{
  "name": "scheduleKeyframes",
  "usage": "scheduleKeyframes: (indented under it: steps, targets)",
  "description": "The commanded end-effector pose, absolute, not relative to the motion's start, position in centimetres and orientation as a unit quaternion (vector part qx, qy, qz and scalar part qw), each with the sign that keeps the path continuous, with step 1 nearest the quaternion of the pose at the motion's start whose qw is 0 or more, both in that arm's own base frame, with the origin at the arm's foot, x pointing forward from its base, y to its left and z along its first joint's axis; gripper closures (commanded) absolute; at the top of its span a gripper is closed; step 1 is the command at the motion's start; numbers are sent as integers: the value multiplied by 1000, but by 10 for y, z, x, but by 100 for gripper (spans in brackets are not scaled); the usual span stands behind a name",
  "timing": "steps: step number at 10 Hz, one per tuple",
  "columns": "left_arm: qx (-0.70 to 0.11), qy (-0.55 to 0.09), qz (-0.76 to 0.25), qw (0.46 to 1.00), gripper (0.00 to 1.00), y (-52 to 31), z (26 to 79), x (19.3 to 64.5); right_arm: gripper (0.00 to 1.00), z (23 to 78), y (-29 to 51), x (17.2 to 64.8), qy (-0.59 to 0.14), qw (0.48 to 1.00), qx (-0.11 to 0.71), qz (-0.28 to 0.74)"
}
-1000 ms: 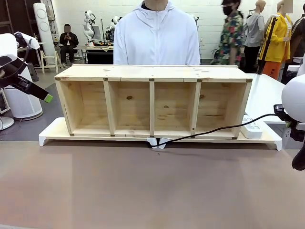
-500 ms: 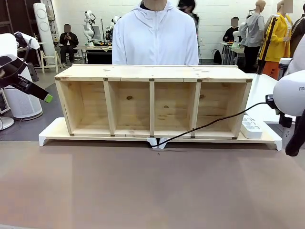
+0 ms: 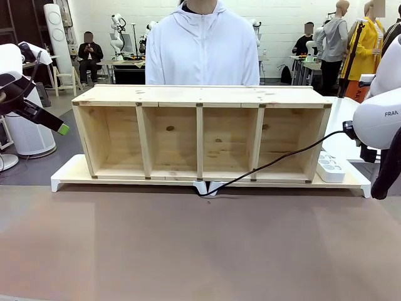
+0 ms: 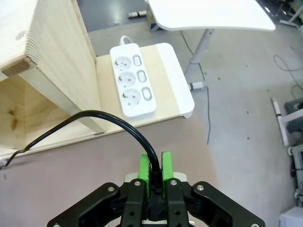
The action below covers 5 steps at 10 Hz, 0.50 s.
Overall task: Perform cable management.
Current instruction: Pull the grasped Power Cable to the location of the Power Strip.
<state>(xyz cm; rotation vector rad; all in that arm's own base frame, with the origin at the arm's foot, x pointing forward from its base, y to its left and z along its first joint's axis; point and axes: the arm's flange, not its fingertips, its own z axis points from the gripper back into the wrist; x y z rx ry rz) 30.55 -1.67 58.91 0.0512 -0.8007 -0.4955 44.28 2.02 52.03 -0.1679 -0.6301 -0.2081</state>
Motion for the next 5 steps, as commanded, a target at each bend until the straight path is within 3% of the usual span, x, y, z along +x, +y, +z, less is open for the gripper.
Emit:
scheduleKeyframes:
  steps: [1,5]
  targets:
    - [22,-385,-237,892,0,-16,589,306,87,521,19,437,-309,942,-83,-101]
    - [22,-385,-237,892,0,-16,589,306,87,518,-15,468,-307,950,-42,-37]
